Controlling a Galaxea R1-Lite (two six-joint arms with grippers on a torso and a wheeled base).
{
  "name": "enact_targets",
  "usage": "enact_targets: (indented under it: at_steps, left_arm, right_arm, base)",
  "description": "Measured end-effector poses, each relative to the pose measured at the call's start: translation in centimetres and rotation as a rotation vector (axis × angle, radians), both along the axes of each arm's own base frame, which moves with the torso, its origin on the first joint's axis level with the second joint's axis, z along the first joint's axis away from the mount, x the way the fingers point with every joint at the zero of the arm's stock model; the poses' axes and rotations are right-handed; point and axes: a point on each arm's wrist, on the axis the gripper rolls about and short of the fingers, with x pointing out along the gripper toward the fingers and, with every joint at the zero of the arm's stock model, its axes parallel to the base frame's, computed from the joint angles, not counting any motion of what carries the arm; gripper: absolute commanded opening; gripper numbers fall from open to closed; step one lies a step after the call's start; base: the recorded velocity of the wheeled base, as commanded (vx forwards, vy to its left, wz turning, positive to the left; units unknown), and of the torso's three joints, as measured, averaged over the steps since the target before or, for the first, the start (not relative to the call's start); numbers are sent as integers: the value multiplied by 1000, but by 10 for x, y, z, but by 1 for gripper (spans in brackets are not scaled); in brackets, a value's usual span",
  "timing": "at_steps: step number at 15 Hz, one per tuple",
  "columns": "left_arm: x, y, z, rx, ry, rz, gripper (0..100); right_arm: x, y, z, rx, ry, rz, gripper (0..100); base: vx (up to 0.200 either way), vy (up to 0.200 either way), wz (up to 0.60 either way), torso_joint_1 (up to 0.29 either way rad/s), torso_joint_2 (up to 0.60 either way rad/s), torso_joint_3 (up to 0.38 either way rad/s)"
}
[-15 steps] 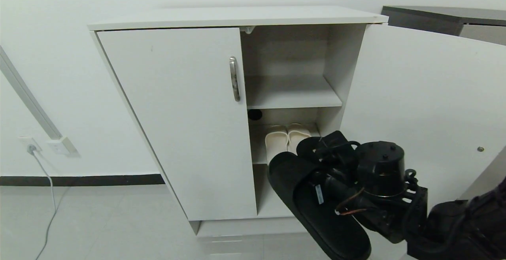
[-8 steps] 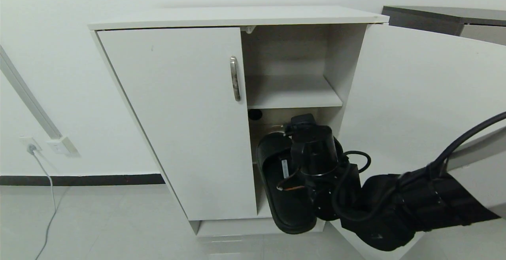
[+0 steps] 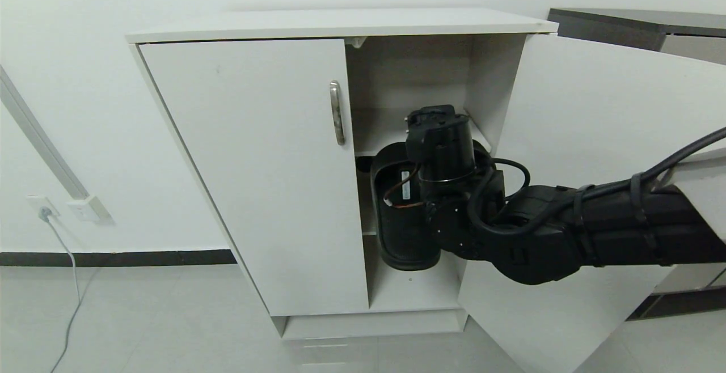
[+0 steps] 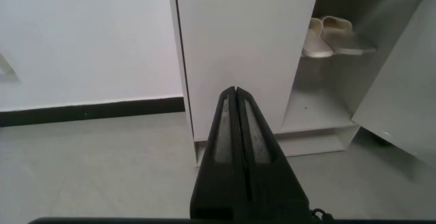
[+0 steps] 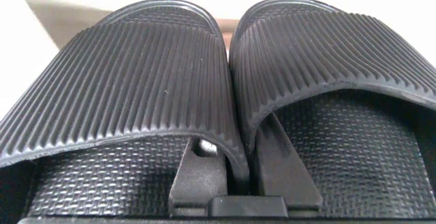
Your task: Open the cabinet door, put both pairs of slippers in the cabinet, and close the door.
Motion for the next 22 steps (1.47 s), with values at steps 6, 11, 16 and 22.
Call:
enact_targets:
  at_steps: [6, 11, 16, 22]
  left_arm:
    - [0, 0, 0, 0, 0, 0, 0]
    - [0, 0, 0, 0, 0, 0, 0]
    - [0, 0, 0, 0, -1, 0, 0]
    - [0, 0, 0, 0, 0, 0, 0]
  right_arm:
    - [2, 0, 3, 5, -5, -2, 0]
    - [2, 0, 2, 3, -3, -1, 0]
    - [2, 0, 1, 3, -1, 8, 0]
    - [12, 2, 14, 38, -11, 44, 0]
  base:
    - [167, 0, 0, 0, 4, 3]
    - [200, 0, 0, 4, 4, 3]
    - [80, 0, 0, 2, 0, 1]
    - [0, 0, 0, 0, 0, 0]
